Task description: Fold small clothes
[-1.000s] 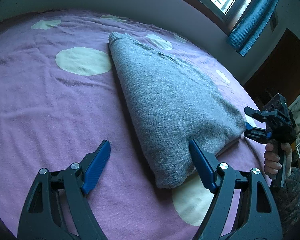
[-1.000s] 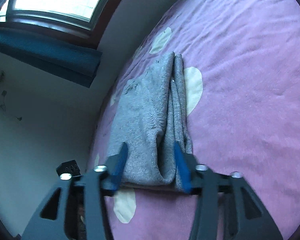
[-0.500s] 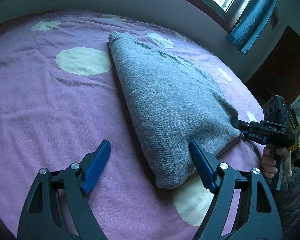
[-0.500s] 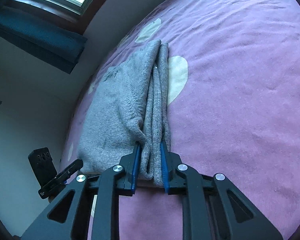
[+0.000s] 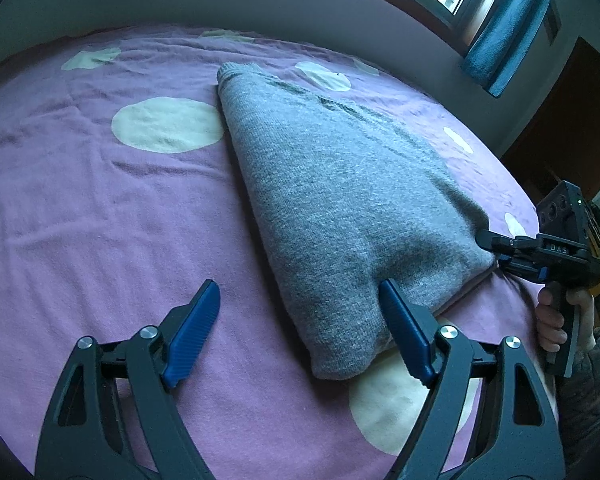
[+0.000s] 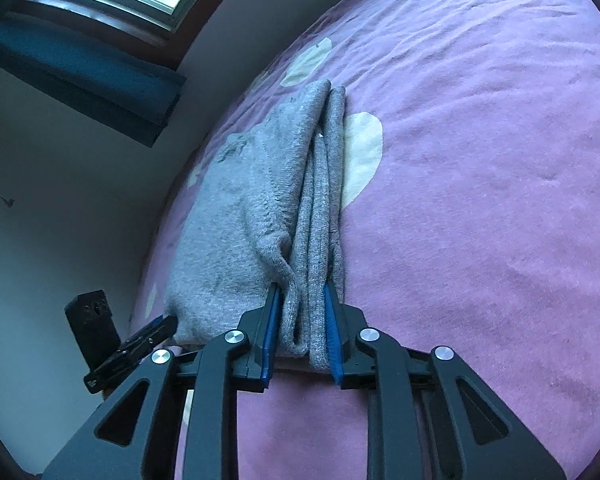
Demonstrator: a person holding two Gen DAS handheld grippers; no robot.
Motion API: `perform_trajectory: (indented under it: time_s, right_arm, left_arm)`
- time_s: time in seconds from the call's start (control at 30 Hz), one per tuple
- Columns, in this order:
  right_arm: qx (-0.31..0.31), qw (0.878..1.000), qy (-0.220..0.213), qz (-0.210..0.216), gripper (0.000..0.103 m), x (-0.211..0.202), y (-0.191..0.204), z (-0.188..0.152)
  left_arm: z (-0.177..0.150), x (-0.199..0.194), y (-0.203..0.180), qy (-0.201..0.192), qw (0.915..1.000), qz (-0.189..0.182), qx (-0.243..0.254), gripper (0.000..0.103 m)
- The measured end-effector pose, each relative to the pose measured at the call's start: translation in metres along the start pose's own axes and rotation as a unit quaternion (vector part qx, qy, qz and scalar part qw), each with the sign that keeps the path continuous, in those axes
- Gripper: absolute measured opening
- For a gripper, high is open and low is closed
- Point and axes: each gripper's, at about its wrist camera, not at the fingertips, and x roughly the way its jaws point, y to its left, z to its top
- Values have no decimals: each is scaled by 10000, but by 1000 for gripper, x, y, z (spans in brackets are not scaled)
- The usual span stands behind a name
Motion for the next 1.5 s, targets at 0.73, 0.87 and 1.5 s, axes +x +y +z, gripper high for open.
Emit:
perform_trajectory:
  time_s: [0.73,0.87,1.5]
  right_arm:
    - [-81,9994,316,-89,86,28,13,55]
    - [-105,9997,222,-23,85,49,14,75]
    - [-825,9958,21,-396,24,67,42,77]
  left_arm:
    - [51,26,49,5,9912,-896,-970,86]
    - [60,38,56,-25,9882,-1054,-1113,82]
    - [78,46,46,-101,9870,-1235,-1023,27]
